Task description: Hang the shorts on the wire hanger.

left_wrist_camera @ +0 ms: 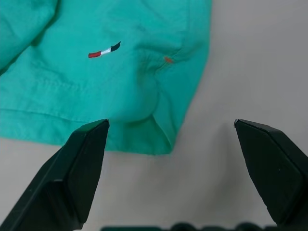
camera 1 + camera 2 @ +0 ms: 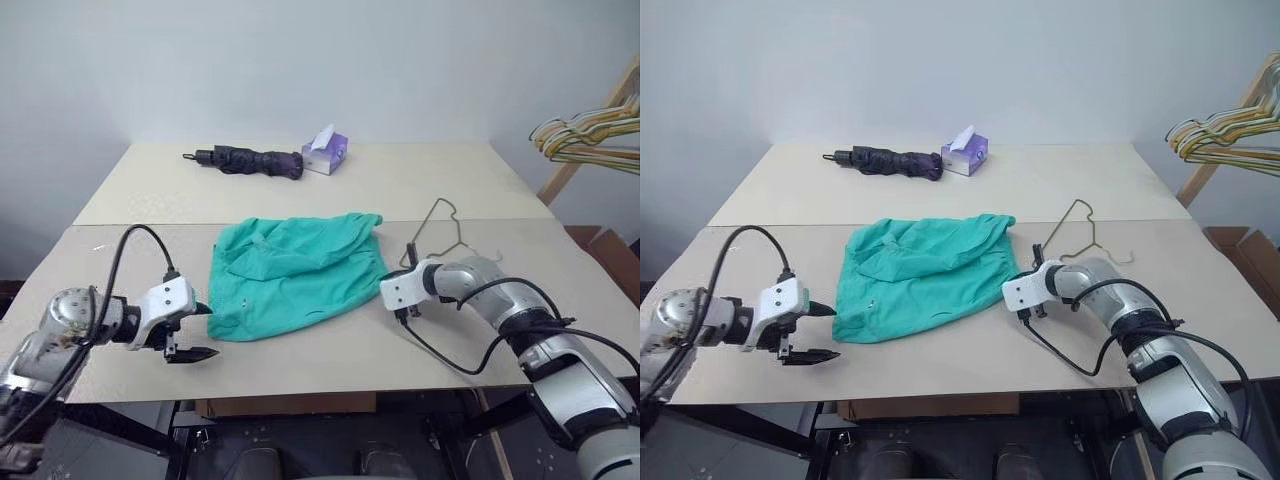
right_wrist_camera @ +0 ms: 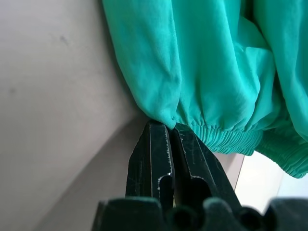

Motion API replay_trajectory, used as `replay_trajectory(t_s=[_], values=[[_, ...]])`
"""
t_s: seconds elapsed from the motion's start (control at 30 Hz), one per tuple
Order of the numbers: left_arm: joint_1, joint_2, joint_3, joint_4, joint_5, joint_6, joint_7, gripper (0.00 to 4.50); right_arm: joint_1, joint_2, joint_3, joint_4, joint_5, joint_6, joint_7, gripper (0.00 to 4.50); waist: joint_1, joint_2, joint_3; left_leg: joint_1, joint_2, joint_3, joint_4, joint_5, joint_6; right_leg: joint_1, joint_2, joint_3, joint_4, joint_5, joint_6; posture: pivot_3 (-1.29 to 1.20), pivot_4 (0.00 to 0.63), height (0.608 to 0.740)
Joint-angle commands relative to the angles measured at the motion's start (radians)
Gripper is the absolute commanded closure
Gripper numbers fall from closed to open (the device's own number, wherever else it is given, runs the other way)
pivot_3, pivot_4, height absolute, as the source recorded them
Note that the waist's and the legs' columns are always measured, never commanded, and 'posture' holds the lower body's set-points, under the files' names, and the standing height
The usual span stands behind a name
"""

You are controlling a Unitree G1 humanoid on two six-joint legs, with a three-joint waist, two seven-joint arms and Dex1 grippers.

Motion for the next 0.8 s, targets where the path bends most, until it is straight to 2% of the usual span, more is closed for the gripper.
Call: replay_trajectory(t_s=[0.03,0.13,0.23,0.67,0.8], values=[[-0.057,-0.062,-0.018,0.070,0.009,-0.055,0.006,0.00,0.001,-0.011,-0.022,-0.041,0.005,0.014,-0.006,4.48,-0.003,0.000,0.000,0.000,0.000,0.000,0.000,0.000,0.000,0.000,0.000,0.000,0.000,0.000,0.000,0.09,0.000,0.740],[-0.081,-0.095,-0.032,0.124,0.041,-0.089,0.019,0.00,0.012,-0.014,-0.025,-0.061,0.010,0.024,0.000,4.48,-0.009,0.000,0.000,0.000,0.000,0.000,0.000,0.000,0.000,0.000,0.000,0.000,0.000,0.000,0.000,0.09,0.000,0.740],[-0.100,-0.111,-0.055,0.181,0.068,-0.150,0.007,0.61,0.022,-0.018,-0.029,-0.082,0.013,0.034,0.004,4.50,-0.010,0.000,0.000,0.000,0.000,0.000,0.000,0.000,0.000,0.000,0.000,0.000,0.000,0.000,0.000,0.08,0.000,0.740],[-0.125,-0.091,-0.060,0.240,0.122,-0.275,0.016,4.48,0.088,-0.031,-0.046,-0.202,0.034,0.111,0.046,4.50,-0.017,0.001,-0.001,0.002,0.000,0.000,0.000,0.000,0.000,0.001,0.000,0.001,0.002,0.000,0.000,0.07,0.000,0.740],[-0.086,-0.046,-0.047,0.179,0.128,-0.257,0.017,4.48,0.149,-0.053,-0.066,-0.343,0.080,0.173,0.125,4.50,-0.019,0.001,-0.001,0.001,0.000,0.000,0.000,0.000,0.000,0.000,0.000,0.001,0.002,0.000,0.000,0.07,0.000,0.740]])
